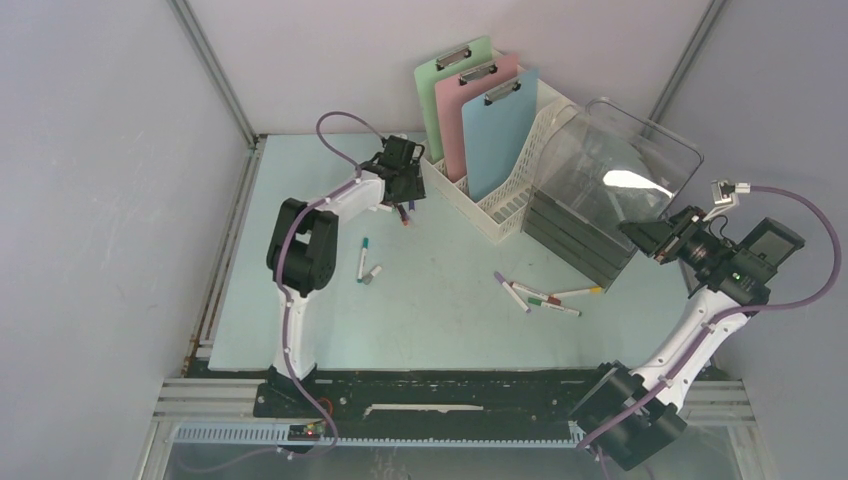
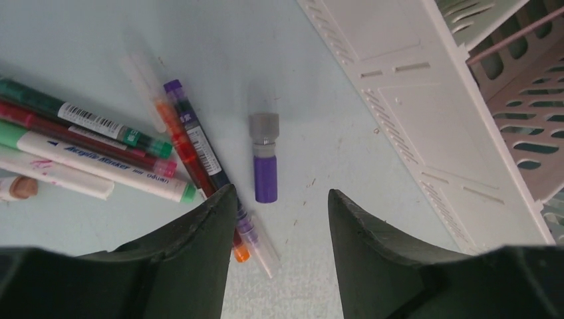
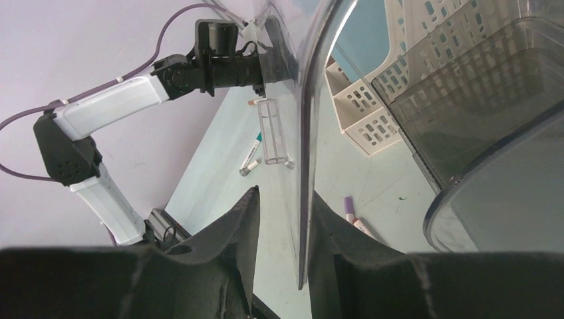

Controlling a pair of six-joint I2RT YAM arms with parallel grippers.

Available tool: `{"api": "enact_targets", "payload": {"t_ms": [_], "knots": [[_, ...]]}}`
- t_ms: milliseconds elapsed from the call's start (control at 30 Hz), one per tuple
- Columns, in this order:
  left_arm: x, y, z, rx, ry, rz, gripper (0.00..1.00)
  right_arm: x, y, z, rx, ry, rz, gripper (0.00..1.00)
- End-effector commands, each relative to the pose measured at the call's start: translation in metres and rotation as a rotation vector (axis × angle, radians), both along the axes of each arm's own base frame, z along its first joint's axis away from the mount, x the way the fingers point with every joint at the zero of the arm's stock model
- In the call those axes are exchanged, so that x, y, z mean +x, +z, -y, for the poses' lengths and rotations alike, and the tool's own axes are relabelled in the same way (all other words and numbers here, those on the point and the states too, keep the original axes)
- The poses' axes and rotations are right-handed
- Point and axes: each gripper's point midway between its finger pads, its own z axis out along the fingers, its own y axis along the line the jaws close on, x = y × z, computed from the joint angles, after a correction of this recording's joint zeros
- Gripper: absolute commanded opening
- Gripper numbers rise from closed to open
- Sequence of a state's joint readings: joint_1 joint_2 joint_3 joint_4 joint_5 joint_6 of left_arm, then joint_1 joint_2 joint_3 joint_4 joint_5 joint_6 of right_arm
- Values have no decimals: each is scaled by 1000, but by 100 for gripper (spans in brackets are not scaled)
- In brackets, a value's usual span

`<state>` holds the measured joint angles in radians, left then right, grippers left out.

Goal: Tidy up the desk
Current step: Pick up the stationery from the center of the board.

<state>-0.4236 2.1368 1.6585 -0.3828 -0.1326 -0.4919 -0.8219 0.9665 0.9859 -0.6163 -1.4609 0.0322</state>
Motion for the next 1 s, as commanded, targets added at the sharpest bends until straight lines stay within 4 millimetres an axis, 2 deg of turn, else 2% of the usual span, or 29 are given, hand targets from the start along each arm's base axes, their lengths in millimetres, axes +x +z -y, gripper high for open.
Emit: {"api": "enact_targets", "payload": {"t_ms": [0,233,533,967], "knots": [[8,1,4,3,-22,-30,58,-3,6,-8,11,50,22,38],[11,-14,1,-1,-9,-97,51,-3,6,-9,11,56,22,38],[14,-34,3,3,-20,-194,37,-3,6,-9,7,53,23,37],[6,-37,-2,39,-32,-248,39,-8,10,-15,7,72,40,37]]}}
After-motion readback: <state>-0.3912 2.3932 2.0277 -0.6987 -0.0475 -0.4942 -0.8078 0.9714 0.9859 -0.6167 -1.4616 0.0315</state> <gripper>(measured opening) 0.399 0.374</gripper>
